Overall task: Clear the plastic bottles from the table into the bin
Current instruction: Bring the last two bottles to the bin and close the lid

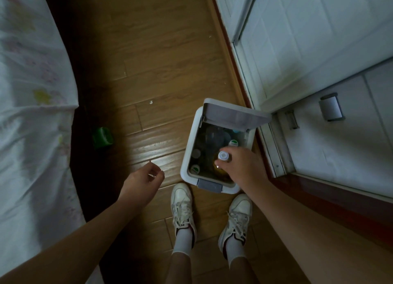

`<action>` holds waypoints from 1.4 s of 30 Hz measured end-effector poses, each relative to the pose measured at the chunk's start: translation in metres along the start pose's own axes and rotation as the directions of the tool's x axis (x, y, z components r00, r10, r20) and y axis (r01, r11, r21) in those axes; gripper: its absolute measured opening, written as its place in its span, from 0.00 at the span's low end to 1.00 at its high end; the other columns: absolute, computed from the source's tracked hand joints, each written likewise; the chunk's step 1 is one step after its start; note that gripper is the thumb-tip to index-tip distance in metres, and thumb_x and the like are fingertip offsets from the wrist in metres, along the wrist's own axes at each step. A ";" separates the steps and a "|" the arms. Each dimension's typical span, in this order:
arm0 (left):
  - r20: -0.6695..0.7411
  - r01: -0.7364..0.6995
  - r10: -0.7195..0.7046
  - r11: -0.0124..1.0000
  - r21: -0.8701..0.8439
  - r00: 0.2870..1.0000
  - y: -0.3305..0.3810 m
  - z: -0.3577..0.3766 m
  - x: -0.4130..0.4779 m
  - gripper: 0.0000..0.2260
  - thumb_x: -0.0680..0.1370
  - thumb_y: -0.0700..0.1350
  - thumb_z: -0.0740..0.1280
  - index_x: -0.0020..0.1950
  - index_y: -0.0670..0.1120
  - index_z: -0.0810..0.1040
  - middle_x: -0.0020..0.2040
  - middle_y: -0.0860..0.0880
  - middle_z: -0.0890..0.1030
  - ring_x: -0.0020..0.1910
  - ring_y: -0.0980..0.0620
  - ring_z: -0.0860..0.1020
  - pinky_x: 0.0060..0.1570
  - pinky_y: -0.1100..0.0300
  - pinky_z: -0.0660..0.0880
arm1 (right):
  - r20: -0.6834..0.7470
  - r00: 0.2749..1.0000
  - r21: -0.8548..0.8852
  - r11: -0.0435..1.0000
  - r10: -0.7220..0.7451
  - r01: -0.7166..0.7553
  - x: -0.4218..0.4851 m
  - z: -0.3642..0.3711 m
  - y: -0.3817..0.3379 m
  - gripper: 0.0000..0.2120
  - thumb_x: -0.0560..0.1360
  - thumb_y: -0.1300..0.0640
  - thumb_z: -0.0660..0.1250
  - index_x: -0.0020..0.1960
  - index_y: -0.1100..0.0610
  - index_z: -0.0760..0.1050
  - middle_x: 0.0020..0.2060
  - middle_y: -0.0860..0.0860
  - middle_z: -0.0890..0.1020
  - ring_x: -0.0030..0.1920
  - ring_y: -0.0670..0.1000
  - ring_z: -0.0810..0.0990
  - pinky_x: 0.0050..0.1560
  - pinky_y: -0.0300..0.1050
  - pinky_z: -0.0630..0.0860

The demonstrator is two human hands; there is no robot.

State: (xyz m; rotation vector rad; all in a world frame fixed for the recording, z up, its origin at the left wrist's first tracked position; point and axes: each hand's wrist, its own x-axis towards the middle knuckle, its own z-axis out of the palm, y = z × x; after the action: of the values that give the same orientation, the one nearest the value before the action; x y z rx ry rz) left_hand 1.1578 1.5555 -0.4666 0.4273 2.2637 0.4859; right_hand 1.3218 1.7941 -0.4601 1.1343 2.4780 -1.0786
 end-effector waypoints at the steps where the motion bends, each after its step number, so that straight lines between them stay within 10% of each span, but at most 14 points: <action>1: 0.004 -0.002 0.002 1.000 0.002 1.000 -0.001 0.001 0.000 0.03 0.78 0.55 0.67 0.45 0.59 0.78 0.43 0.63 0.81 0.42 0.64 0.79 0.41 0.59 0.74 | 0.021 0.999 -0.011 1.000 0.024 -0.024 -0.001 0.006 0.003 0.17 0.75 0.49 0.73 0.61 0.53 0.80 0.53 0.50 0.85 0.55 0.48 0.83 0.52 0.39 0.78; 18: 0.018 0.001 -0.001 0.999 0.042 1.000 -0.002 -0.004 0.000 0.03 0.78 0.54 0.67 0.46 0.58 0.79 0.42 0.62 0.81 0.41 0.65 0.79 0.38 0.64 0.72 | 0.021 0.998 -0.066 0.996 0.061 -0.060 -0.006 0.016 0.022 0.05 0.78 0.54 0.68 0.53 0.52 0.78 0.47 0.47 0.82 0.47 0.46 0.82 0.40 0.31 0.69; 23: 0.016 0.006 -0.007 0.999 0.032 1.000 -0.001 0.002 -0.002 0.03 0.78 0.54 0.68 0.47 0.57 0.80 0.43 0.62 0.82 0.42 0.64 0.79 0.39 0.62 0.72 | 0.095 0.987 -0.003 0.991 0.131 -0.131 -0.007 0.037 0.019 0.15 0.78 0.52 0.68 0.64 0.51 0.76 0.57 0.48 0.82 0.58 0.48 0.81 0.53 0.40 0.75; 32: 0.028 0.033 -0.035 0.996 0.078 0.999 0.016 -0.015 -0.039 0.06 0.79 0.57 0.66 0.49 0.57 0.78 0.44 0.58 0.82 0.42 0.60 0.80 0.37 0.61 0.74 | -0.160 0.986 0.225 0.971 -0.047 0.082 -0.049 -0.065 -0.027 0.17 0.77 0.45 0.63 0.64 0.46 0.76 0.58 0.43 0.80 0.57 0.39 0.77 0.53 0.31 0.73; 37: -0.001 0.057 -0.057 0.998 0.015 0.998 0.034 -0.037 -0.068 0.05 0.79 0.56 0.68 0.46 0.57 0.80 0.44 0.57 0.83 0.42 0.60 0.80 0.43 0.58 0.74 | -0.294 0.940 0.150 0.962 -0.175 0.226 -0.039 -0.133 -0.069 0.16 0.78 0.48 0.64 0.65 0.46 0.75 0.54 0.38 0.74 0.56 0.39 0.73 0.52 0.32 0.71; 42: -0.040 0.100 -0.102 0.994 -0.047 0.994 0.031 -0.033 -0.106 0.05 0.79 0.56 0.67 0.45 0.59 0.78 0.42 0.57 0.82 0.42 0.58 0.80 0.40 0.59 0.73 | -0.127 0.984 -0.062 0.991 -0.124 0.117 -0.018 -0.131 -0.071 0.22 0.78 0.48 0.66 0.71 0.50 0.70 0.62 0.46 0.77 0.61 0.48 0.74 0.56 0.43 0.73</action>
State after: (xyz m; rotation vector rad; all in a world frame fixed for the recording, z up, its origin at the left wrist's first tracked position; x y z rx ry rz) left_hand 1.2068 1.5282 -0.3653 0.2806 2.2981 0.4964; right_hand 1.2967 1.8442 -0.3209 1.0839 2.6911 -0.9904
